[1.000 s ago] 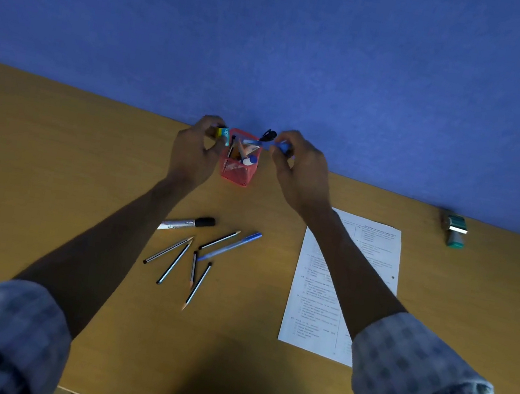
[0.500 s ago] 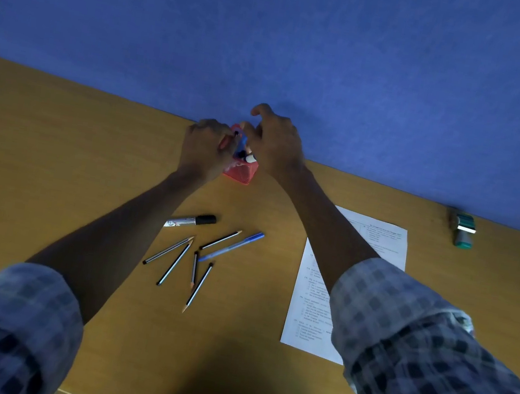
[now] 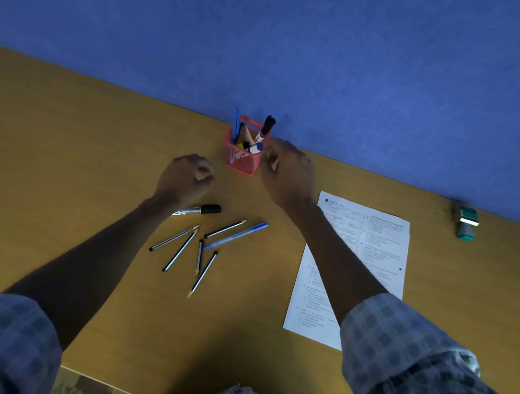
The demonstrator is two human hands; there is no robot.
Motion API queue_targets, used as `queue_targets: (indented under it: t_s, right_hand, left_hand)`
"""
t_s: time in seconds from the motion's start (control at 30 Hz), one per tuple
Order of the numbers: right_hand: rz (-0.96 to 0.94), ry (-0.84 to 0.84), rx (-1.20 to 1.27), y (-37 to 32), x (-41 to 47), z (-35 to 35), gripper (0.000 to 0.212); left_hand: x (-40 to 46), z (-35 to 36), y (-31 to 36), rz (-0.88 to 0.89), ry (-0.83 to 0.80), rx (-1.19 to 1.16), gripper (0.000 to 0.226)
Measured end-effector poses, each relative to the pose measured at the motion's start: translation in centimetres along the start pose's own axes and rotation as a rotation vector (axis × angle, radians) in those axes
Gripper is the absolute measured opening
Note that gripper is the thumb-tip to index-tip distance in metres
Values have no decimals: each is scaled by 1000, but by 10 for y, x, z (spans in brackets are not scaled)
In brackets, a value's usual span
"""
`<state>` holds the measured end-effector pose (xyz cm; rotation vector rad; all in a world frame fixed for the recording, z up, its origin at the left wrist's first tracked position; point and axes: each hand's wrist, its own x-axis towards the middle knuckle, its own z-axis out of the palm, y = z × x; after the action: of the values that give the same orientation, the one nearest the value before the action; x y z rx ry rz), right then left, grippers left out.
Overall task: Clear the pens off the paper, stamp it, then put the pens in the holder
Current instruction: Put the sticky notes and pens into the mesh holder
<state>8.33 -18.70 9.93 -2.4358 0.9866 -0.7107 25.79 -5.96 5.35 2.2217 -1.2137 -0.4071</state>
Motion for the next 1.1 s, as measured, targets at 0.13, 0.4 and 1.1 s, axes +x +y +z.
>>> queue_targets:
  t_s: [0.13,0.4,1.1]
  right_hand:
    - [12,-253,19,15,-37,15,18]
    - [-37,-646,-98,25,-79,33,40]
    - [74,-147,432,11,-32,-20,10]
  left_hand:
    - [-20,7,-11,57,-218,102,29]
    - [-34,18,-17,163,-294,342,31]
    - [19,-62,73,349,347,-294,23]
